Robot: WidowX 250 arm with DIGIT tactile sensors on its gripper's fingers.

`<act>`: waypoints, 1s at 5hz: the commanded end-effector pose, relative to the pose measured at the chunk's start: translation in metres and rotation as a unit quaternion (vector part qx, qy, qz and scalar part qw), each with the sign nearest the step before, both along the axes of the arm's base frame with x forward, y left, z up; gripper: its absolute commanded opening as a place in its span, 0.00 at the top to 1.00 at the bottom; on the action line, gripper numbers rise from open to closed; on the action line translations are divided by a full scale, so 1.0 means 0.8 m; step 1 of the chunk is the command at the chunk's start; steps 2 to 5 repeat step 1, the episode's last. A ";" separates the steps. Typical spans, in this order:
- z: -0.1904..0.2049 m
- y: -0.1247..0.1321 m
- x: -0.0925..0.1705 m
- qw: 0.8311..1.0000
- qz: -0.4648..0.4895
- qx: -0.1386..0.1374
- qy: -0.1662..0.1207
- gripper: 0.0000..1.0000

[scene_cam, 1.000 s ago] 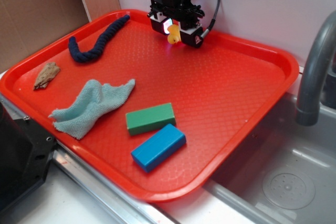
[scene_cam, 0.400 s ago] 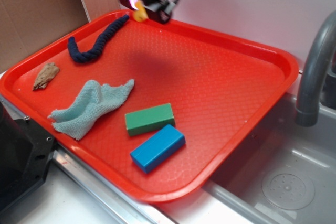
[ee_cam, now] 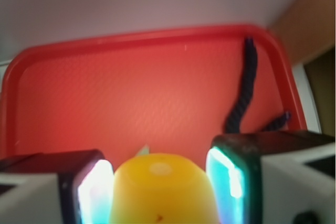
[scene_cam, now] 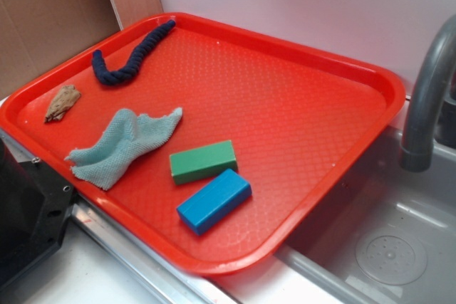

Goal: Grab the yellow duck.

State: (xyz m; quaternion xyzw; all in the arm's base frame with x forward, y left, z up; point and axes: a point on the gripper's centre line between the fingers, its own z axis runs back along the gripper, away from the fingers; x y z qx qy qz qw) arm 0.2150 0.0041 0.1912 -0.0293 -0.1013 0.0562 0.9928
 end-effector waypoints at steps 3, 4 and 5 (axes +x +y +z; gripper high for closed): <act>0.041 0.003 0.008 0.996 0.053 0.021 0.062 1.00; 0.041 0.003 0.008 0.996 0.053 0.021 0.062 1.00; 0.041 0.003 0.008 0.996 0.053 0.021 0.062 1.00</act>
